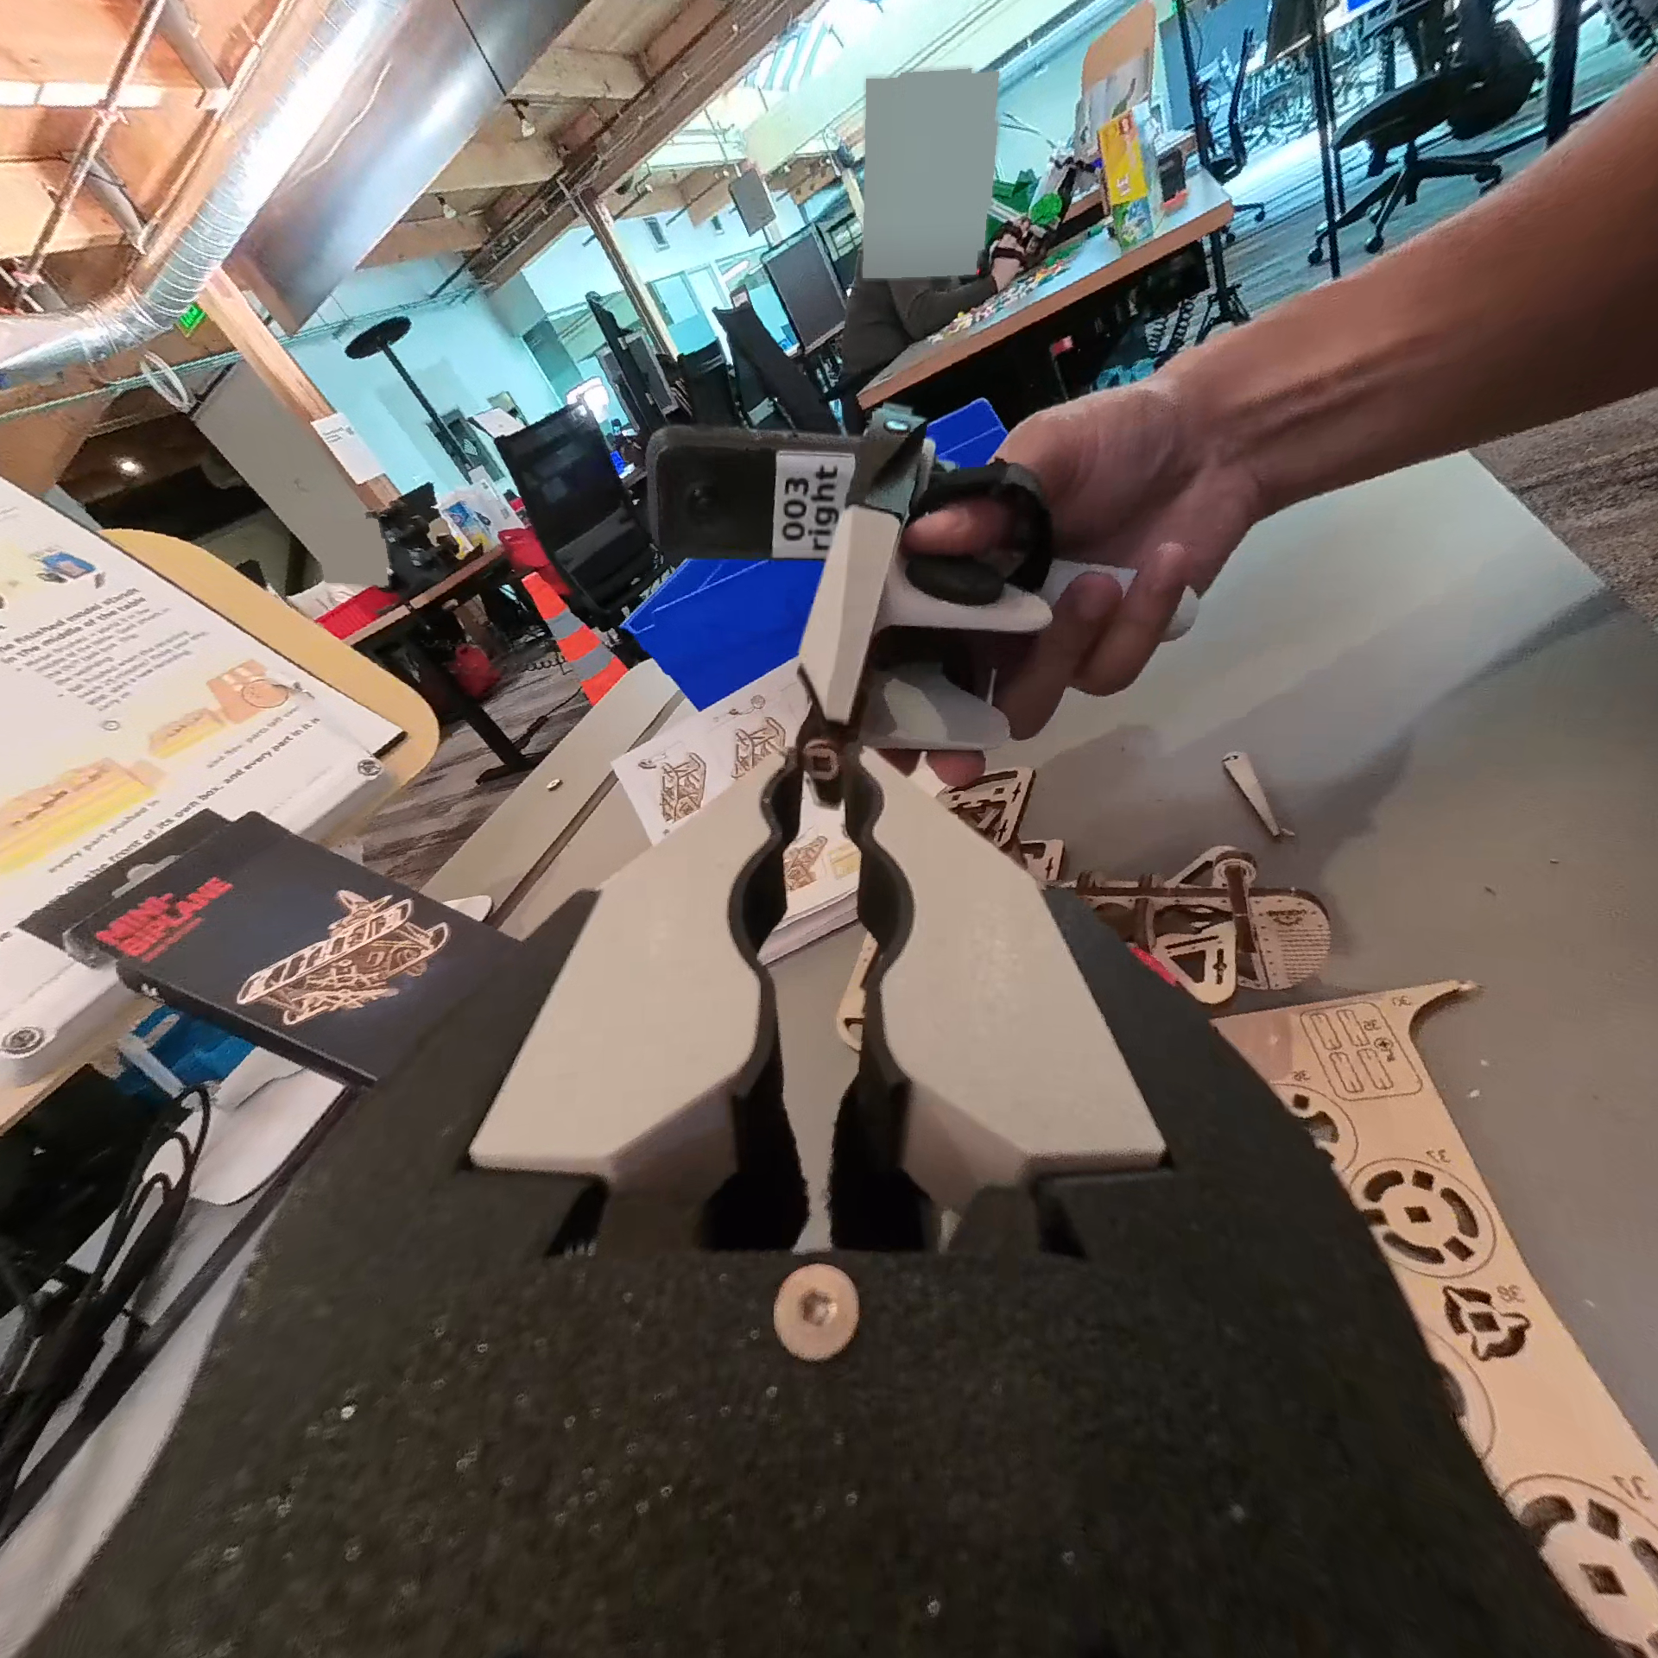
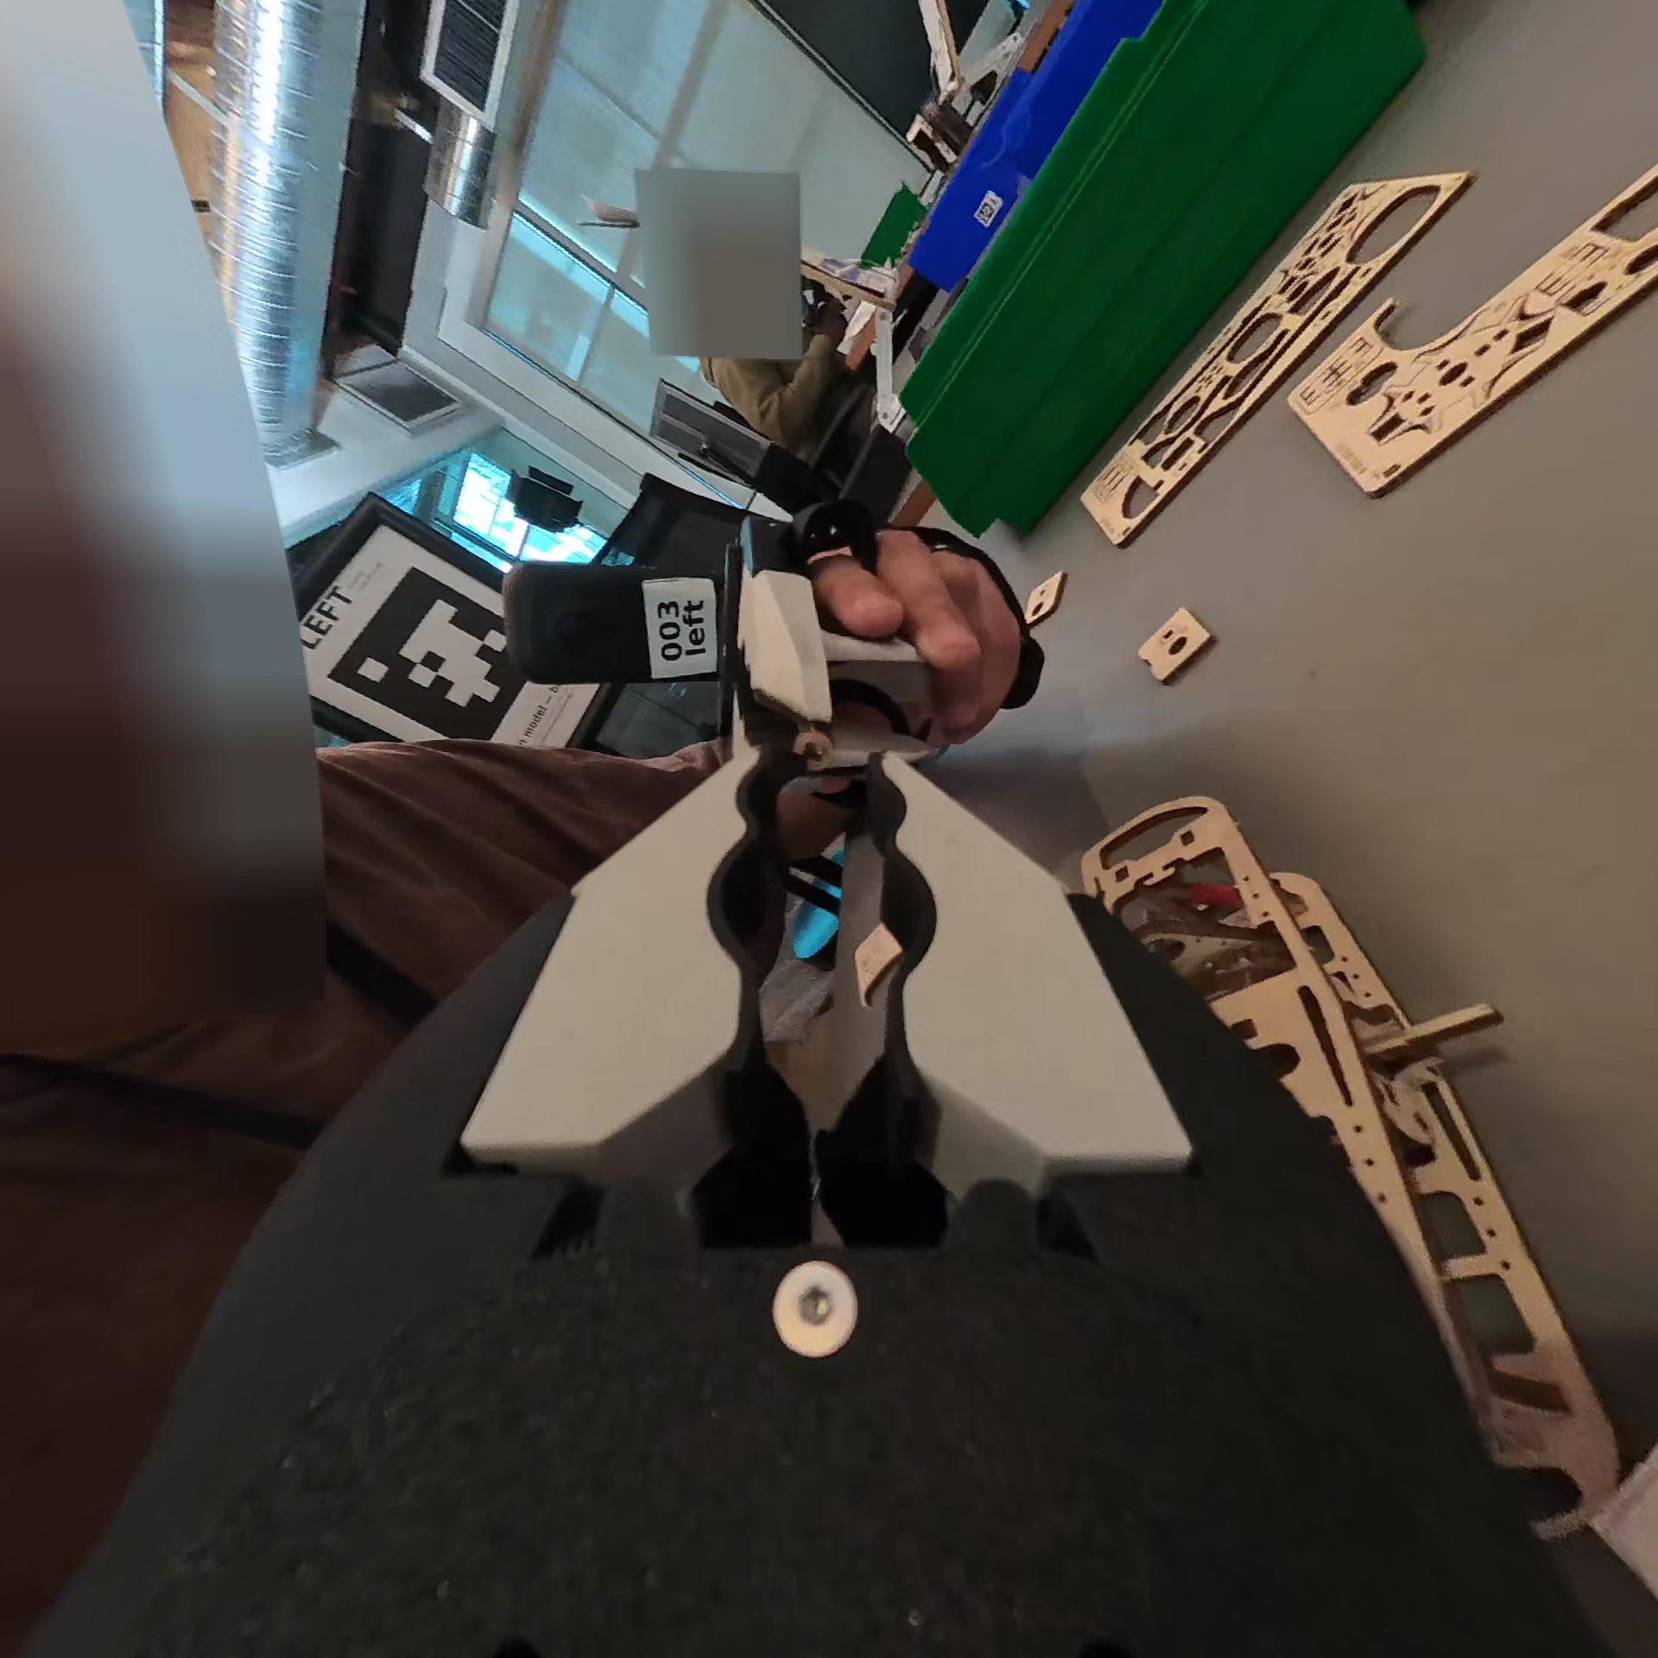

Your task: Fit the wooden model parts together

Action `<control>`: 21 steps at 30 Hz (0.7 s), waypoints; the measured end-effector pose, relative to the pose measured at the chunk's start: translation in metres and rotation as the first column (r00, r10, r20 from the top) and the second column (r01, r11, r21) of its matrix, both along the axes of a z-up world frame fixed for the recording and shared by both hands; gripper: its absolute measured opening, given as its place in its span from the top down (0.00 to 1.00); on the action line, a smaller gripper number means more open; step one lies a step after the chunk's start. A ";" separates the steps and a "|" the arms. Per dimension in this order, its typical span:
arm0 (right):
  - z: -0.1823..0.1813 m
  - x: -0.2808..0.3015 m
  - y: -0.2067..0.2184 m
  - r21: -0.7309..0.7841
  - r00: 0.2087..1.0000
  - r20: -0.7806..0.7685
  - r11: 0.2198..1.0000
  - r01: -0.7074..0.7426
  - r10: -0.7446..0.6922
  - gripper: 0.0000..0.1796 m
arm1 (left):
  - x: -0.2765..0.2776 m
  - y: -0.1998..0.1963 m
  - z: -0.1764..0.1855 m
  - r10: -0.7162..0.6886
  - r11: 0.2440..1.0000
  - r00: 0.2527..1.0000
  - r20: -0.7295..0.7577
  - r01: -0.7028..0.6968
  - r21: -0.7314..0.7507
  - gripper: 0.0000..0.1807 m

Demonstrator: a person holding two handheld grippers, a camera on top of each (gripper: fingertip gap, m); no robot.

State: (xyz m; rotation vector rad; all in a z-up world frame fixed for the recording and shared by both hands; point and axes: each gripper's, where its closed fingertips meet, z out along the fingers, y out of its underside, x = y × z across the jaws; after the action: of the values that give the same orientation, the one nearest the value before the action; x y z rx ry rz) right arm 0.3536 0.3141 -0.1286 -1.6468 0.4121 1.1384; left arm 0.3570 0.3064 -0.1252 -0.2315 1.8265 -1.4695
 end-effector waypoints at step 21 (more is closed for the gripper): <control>-0.003 -0.003 0.002 -0.018 1.000 -0.004 1.000 0.005 -0.005 0.96 | -0.001 -0.002 -0.005 0.003 0.999 1.000 0.019 -0.004 0.032 0.97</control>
State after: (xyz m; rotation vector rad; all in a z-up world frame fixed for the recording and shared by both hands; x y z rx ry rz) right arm 0.3507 0.3163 -0.1312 -1.6587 0.4298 1.1372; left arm 0.3562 0.3039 -0.1299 -0.2037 1.8320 -1.4342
